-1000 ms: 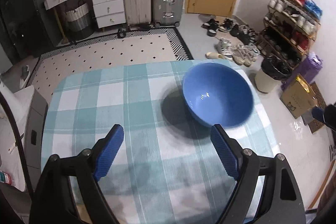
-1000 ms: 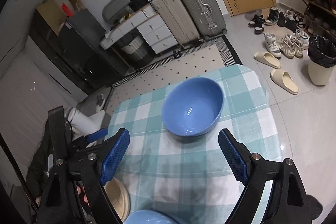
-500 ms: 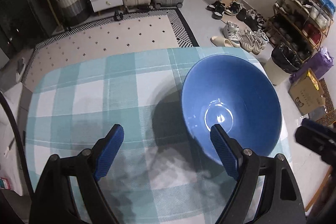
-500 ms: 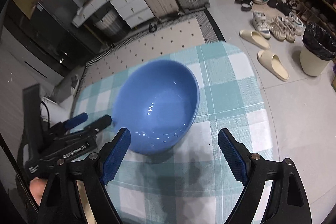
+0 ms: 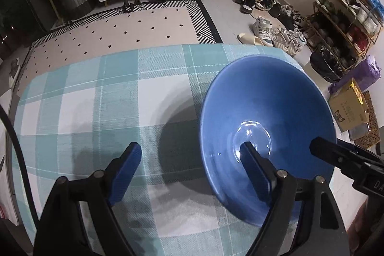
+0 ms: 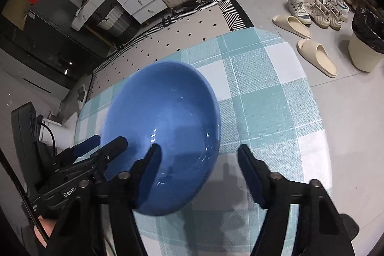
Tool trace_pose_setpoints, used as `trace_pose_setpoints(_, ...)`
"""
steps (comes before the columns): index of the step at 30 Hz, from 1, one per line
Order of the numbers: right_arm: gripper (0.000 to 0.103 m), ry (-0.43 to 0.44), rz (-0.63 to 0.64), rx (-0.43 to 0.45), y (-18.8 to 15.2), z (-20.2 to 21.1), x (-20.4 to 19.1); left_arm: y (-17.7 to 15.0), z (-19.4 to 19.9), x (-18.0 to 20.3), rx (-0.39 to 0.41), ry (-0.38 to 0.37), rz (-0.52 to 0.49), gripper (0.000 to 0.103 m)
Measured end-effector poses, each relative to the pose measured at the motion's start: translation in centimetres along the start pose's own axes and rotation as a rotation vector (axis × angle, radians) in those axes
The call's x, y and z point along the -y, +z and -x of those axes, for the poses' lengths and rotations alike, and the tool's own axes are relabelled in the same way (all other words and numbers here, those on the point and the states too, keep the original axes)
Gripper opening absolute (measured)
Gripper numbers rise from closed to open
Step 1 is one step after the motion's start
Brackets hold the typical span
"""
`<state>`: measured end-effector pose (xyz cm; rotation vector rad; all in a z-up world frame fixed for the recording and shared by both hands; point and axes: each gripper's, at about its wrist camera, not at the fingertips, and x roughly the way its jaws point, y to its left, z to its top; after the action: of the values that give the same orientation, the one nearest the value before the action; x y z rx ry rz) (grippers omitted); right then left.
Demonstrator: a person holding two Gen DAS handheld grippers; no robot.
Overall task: Organize plates and bowls
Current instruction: 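Move both tools to the rim of the third blue bowl, then close both tools on the blue bowl's rim and lift it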
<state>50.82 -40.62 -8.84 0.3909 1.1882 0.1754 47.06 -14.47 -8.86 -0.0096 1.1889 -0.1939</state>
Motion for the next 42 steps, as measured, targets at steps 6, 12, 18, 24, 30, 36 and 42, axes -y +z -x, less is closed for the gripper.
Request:
trace_pose_setpoints(6, 0.058, -0.001, 0.006, -0.007, 0.3, -1.0, -0.1, 0.0, -1.0, 0.3, -0.025, -0.049, 0.001, 0.045)
trace_pose_setpoints(12, 0.048, -0.008, 0.001, -0.011, -0.1, -1.2, -0.3, -0.3, -1.8, 0.0, -0.082, -0.120, 0.054, 0.018)
trace_pose_setpoints(18, 0.031, -0.037, 0.034, -0.017, -0.1, -1.6, -0.5, -0.7, -2.1, 0.5, -0.105, -0.169, 0.052, 0.012)
trace_pose_setpoints(24, 0.020, -0.049, 0.053, -0.015, -0.4, -1.7, -0.6, -1.1, -2.1, 0.6, -0.105, -0.173, 0.047, 0.011)
trace_pose_setpoints(30, 0.017, -0.056, 0.070, -0.021, -0.9, -1.4, -0.6, -1.8, -1.8, 1.0, -0.123, -0.159, 0.024, 0.011)
trace_pose_setpoints(36, 0.017, -0.042, 0.070, -0.036, -2.0, -0.7, -0.8, -2.9, -0.7, 1.0, -0.123, -0.161, 0.016, 0.011)
trace_pose_setpoints(42, 0.017, -0.022, 0.069, -0.033, -3.7, 1.1, -1.3, -4.9, 1.3, 0.8, -0.103, -0.152, -0.004, 0.011)
